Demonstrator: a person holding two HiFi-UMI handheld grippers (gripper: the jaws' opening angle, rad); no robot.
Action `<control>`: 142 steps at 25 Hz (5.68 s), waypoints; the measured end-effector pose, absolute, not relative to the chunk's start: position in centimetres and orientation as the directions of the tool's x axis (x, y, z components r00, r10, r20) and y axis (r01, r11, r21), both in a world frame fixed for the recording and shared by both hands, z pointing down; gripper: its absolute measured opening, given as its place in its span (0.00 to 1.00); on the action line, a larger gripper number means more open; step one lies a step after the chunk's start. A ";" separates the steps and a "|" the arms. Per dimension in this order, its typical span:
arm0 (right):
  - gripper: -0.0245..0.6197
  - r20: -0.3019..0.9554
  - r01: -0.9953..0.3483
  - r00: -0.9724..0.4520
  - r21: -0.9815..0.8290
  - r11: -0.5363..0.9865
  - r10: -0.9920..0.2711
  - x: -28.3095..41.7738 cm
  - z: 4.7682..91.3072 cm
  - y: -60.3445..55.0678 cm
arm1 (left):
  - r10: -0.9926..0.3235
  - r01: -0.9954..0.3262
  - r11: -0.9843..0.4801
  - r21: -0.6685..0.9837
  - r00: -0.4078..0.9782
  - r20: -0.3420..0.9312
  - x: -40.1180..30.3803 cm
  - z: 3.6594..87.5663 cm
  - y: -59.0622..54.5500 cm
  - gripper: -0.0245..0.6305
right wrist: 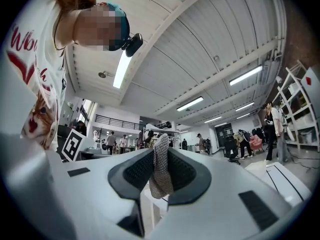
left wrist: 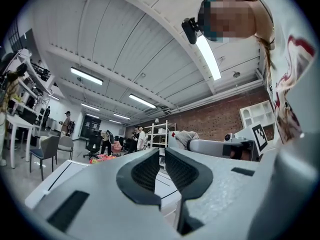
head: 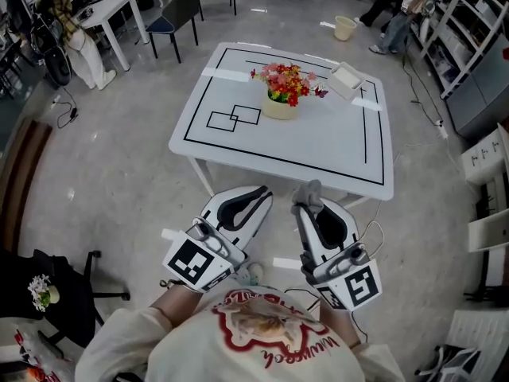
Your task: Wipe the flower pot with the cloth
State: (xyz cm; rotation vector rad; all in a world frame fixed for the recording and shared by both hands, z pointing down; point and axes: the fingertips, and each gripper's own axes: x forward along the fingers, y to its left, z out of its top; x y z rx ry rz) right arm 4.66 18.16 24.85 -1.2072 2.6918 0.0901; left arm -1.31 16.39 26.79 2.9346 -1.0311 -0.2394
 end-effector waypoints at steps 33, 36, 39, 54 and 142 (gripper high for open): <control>0.15 -0.205 -0.786 -0.604 -0.008 0.619 -0.770 6.1 23.9 -7.1 | -0.566 -0.566 -0.823 0.047 0.809 -0.161 0.3 25.6 -9.9 0.10; 0.15 -0.207 -0.795 -0.593 -0.004 0.607 -0.778 6.0 23.5 -9.8 | -0.552 -0.550 -0.833 0.058 0.818 -0.162 0.3 25.4 -12.8 0.10; 0.15 -0.211 -0.804 -0.580 -0.003 0.594 -0.787 6.0 23.3 -12.0 | -0.537 -0.534 -0.843 0.068 0.826 -0.168 0.3 25.1 -15.3 0.10; 0.15 -0.171 -0.828 -0.552 -0.006 0.561 -0.816 6.4 24.5 -18.0 | -0.491 -0.476 -0.870 0.126 0.858 -0.152 1.1 26.7 -21.3 0.10; 0.14 0.166 0.025 -0.984 -0.197 0.980 0.059 5.7 47.0 -29.3 | -0.751 -0.741 -0.651 0.163 0.660 0.000 -1.5 31.8 -31.1 0.10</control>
